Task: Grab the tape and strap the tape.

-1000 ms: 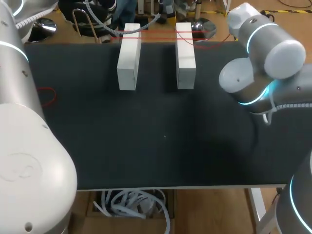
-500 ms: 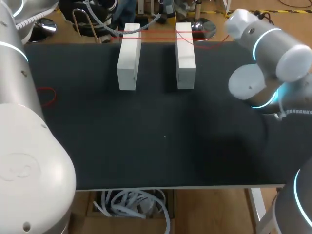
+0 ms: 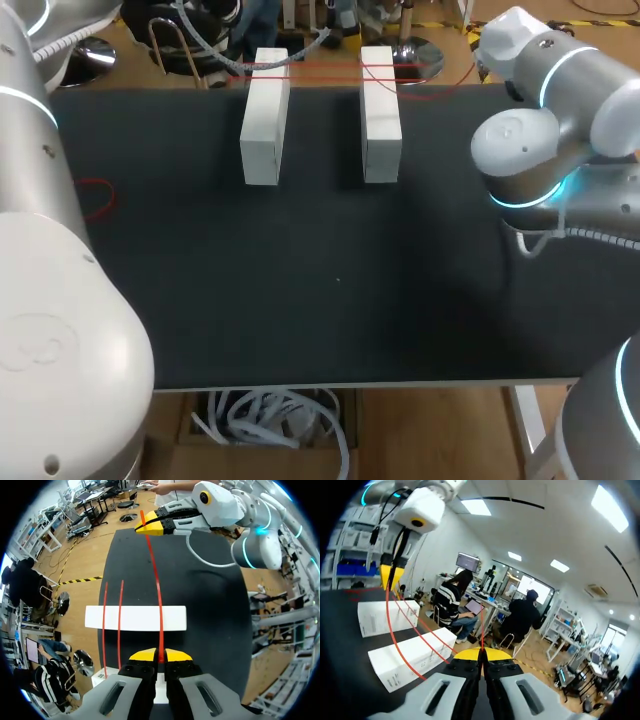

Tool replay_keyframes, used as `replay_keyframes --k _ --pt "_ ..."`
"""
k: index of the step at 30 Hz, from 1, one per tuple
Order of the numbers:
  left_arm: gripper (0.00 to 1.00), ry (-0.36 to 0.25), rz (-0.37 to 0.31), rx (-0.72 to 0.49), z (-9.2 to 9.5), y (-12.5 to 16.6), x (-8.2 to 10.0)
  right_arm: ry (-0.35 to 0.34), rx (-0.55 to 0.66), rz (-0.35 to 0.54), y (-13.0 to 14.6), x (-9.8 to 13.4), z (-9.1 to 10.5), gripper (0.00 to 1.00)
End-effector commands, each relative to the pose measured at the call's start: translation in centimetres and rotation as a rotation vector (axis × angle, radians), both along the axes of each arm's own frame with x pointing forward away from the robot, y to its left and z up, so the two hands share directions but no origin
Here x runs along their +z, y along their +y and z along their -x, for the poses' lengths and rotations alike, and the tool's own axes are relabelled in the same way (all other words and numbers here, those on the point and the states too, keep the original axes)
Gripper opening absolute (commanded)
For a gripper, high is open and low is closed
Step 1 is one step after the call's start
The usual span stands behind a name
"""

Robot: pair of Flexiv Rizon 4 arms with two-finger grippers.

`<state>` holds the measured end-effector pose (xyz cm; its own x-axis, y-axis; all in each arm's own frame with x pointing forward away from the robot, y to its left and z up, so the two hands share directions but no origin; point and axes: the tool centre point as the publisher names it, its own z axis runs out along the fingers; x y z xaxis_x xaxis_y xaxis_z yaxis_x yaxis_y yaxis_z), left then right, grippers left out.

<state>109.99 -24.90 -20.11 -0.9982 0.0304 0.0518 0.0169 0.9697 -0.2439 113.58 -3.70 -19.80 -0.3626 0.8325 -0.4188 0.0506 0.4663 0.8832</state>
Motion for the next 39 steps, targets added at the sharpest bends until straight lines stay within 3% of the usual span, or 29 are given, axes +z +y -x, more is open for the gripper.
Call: replay_keyframes --k 1,4,7,10,14,19,22,31,39 --pt "0.0 0.003 -0.004 0.0 -0.1 0.0 0.1 -0.04 0.058 0.118 0.8 0.4 -0.1 0.0" --pt "0.0 0.003 -0.004 0.0 -0.1 0.0 0.1 -0.088 0.108 0.245 1.3 0.7 -0.2 0.0" --pt "0.0 0.003 -0.004 0.0 -0.1 0.0 0.1 -0.102 0.128 0.286 1.7 0.7 -0.4 0.0" --pt "0.0 0.003 -0.004 0.0 -0.1 0.0 0.1 -0.077 0.124 0.272 2.3 0.3 -0.6 0.0" --pt "0.0 0.003 -0.004 0.0 -0.1 0.0 0.1 -0.108 0.144 0.333 3.4 0.2 -0.7 0.0" --pt "0.0 0.003 -0.004 0.0 -0.1 0.0 0.1 -0.118 0.141 0.331 5.1 -0.1 -0.6 0.0" --pt "0.0 0.003 -0.004 0.0 -0.1 0.0 0.1 -0.139 0.103 0.321 5.6 -0.2 -0.2 0.0" --pt "0.0 0.003 -0.004 0.0 -0.1 0.0 0.1 -0.111 -0.054 0.248 6.2 -0.9 1.2 0.0" --pt "0.0 0.003 -0.004 0.0 -0.1 0.0 0.1 -0.133 -0.049 0.32 7.2 -0.8 1.7 0.0"
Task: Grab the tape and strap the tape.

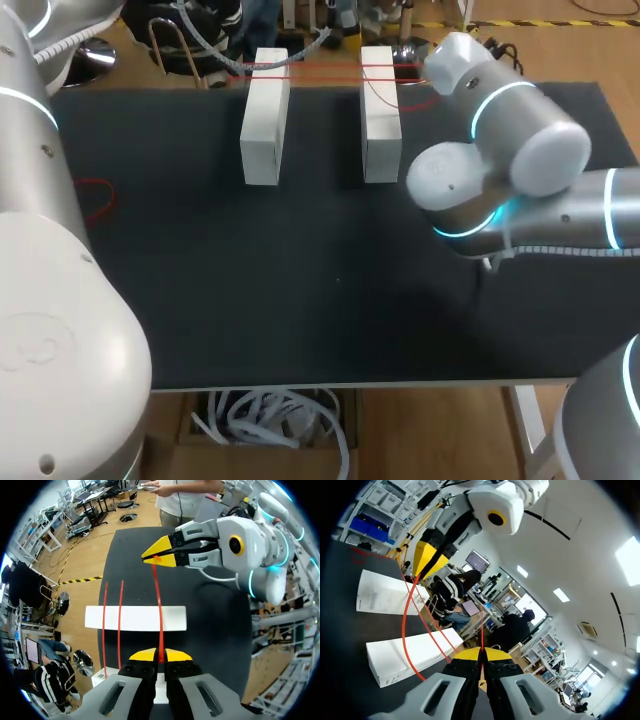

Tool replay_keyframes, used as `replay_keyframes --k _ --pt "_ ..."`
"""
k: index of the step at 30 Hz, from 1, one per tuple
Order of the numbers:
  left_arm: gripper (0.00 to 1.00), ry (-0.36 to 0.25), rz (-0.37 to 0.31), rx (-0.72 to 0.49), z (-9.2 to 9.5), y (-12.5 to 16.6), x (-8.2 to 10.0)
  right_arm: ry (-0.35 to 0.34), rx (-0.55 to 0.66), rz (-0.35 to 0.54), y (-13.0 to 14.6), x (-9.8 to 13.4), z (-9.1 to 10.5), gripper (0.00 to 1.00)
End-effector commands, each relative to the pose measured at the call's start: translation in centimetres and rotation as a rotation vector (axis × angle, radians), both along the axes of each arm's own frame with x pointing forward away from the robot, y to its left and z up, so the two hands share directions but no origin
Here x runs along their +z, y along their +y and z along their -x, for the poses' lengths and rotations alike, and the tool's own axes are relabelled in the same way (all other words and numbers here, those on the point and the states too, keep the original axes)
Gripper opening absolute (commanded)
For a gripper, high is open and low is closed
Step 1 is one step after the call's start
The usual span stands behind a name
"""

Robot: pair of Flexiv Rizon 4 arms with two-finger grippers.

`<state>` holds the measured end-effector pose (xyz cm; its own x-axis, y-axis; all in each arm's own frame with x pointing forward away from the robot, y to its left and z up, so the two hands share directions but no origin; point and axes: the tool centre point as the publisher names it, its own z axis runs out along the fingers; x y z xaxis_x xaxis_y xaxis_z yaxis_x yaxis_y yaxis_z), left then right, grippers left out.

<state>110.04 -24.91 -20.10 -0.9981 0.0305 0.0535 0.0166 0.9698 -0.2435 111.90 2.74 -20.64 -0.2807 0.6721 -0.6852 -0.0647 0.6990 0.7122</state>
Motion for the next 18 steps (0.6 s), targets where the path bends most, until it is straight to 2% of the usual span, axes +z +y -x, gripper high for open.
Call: replay_keyframes --k 1,6,8,11,14,18 --pt "0.0 0.001 -0.004 0.001 -0.02 -0.03 0.05 -0.002 -0.049 0.041 0.78 0.06 0.07 0.0" --pt "0.0 0.001 -0.004 0.001 -0.02 -0.03 0.05 -0.008 -0.074 0.055 1.2 0.17 0.19 0.0" --pt "0.0 0.001 -0.004 0.001 -0.02 -0.03 0.05 -0.022 -0.084 0.086 1.39 0.22 0.24 0.0" --pt "0.0 0.001 -0.004 0.001 -0.02 -0.03 0.05 -0.011 -0.11 0.118 1.55 0.36 0.27 0.0" --pt "0.0 0.001 -0.004 0.001 -0.02 -0.03 0.05 0.036 -0.13 0.139 1.44 0.53 0.21 0.0" --pt "0.0 0.001 -0.004 0.001 -0.02 -0.03 0.05 0.033 -0.112 0.203 1.17 1.0 -0.07 0.0"
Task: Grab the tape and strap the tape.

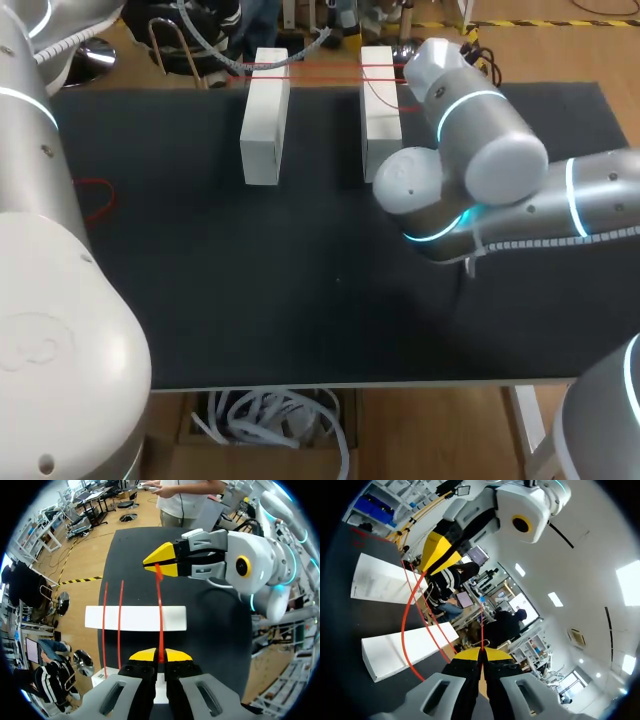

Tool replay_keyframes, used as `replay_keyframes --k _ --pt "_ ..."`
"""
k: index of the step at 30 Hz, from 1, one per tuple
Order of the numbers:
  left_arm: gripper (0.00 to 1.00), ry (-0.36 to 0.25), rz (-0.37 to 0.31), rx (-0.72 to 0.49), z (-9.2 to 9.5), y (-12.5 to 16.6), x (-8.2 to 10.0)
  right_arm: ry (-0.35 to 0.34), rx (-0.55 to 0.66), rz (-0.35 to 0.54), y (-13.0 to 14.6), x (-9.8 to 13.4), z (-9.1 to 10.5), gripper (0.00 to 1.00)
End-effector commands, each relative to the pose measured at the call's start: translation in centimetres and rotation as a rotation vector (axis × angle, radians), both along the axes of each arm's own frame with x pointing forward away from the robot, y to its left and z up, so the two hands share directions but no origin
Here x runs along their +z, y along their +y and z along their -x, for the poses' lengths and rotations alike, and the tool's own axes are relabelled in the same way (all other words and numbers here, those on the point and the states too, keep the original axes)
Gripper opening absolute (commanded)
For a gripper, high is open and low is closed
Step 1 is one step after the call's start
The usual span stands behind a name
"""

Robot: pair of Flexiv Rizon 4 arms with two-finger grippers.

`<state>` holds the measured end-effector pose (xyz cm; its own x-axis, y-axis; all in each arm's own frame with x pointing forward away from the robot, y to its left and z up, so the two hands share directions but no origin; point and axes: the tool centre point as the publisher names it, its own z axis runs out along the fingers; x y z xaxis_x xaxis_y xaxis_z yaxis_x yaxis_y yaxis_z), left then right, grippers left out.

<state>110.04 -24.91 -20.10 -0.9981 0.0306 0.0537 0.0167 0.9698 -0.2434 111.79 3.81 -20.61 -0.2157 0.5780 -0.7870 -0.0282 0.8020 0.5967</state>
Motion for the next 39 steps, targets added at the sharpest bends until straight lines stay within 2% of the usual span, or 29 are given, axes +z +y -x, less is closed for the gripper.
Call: replay_keyframes --k 1,4,9,17,20,29,33,36,39 --pt "0.0 0.001 -0.003 0.001 0.0 0.0 0.0 0.058 -0.035 0.073 0.0 1.0 -0.2 0.0" --pt "0.0 0.001 -0.003 0.001 0.0 0.0 0.0 0.06 0.007 0.153 0.1 1.4 -0.5 0.0" --pt "0.0 0.001 -0.003 0.001 0.0 0.0 0.0 -0.01 0.053 0.236 0.5 2.1 -0.5 0.0" --pt "0.0 0.001 -0.003 0.001 0.0 0.0 0.0 -0.02 0.085 0.284 1.2 2.1 -0.3 0.0" --pt "0.0 0.001 -0.003 0.001 0.0 0.0 0.0 -0.116 0.162 0.415 1.8 2.5 -0.6 0.0" --pt "0.0 0.001 -0.003 0.001 0.0 0.0 0.0 -0.1 0.14 0.403 1.7 2.4 -0.8 0.0" --pt "0.0 0.001 -0.003 0.001 0.0 0.0 0.0 -0.092 0.109 0.359 2.0 2.1 -0.6 0.0" --pt "0.0 0.001 -0.003 0.001 0.0 0.0 0.0 -0.05 0.063 0.3 2.2 1.6 -0.3 0.0" --pt "0.0 0.001 -0.003 0.001 0.0 0.0 0.0 -0.032 0.044 0.283 2.3 1.2 -0.1 0.0"
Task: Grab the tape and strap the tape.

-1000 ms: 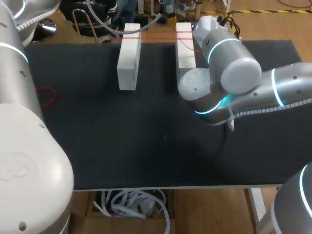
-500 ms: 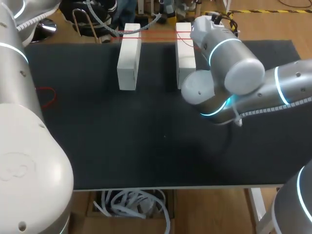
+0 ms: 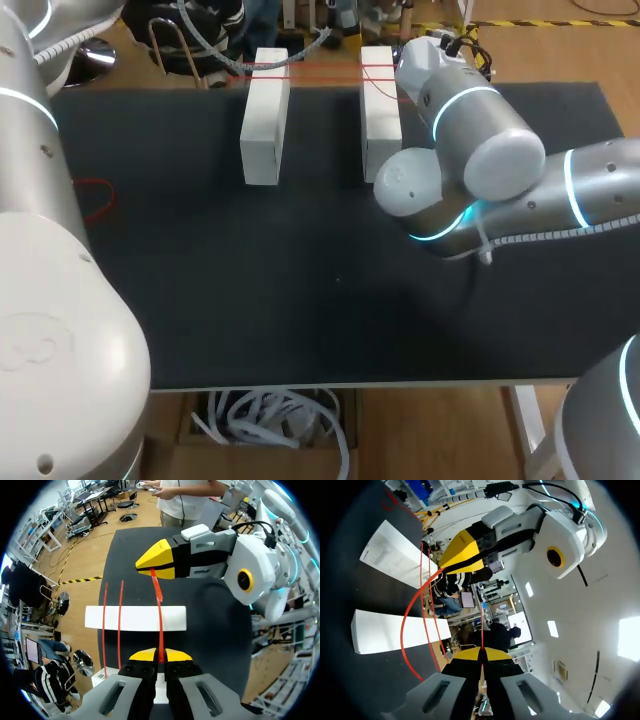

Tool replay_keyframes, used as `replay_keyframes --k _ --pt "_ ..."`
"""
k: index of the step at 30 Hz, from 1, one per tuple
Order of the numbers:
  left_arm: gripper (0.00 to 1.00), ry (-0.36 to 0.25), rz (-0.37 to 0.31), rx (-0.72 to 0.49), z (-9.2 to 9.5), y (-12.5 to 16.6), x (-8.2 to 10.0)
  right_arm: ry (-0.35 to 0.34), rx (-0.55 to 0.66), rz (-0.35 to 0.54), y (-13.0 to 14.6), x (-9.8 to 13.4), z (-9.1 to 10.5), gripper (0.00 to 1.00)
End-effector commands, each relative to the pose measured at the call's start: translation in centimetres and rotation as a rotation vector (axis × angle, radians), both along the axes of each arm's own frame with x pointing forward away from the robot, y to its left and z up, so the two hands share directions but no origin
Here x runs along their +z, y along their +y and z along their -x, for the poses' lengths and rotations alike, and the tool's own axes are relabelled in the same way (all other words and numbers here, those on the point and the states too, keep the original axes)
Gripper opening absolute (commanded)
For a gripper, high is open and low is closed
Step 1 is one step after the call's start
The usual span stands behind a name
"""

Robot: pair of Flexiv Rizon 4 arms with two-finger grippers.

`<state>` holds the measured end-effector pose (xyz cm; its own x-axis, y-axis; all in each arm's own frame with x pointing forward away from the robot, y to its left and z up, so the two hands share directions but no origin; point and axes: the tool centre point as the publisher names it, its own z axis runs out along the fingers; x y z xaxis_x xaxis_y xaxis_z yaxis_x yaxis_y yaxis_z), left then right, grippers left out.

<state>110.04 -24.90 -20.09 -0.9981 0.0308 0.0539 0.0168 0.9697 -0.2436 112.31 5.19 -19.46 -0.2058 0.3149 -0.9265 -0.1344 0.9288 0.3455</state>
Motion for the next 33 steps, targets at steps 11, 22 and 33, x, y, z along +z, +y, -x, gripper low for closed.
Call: replay_keyframes --k 11,22,33 --pt "0.0 0.001 -0.004 0.001 0.0 0.0 0.0 0.052 -0.108 -0.043 1.6 -0.3 0.9 0.0" --pt "0.0 0.001 -0.004 0.001 0.0 0.0 0.0 0.032 -0.13 -0.016 2.3 -0.1 1.1 0.0" --pt "0.0 0.001 -0.004 0.001 0.0 0.0 0.0 0.024 -0.169 -0.01 2.8 -0.5 1.1 0.0"
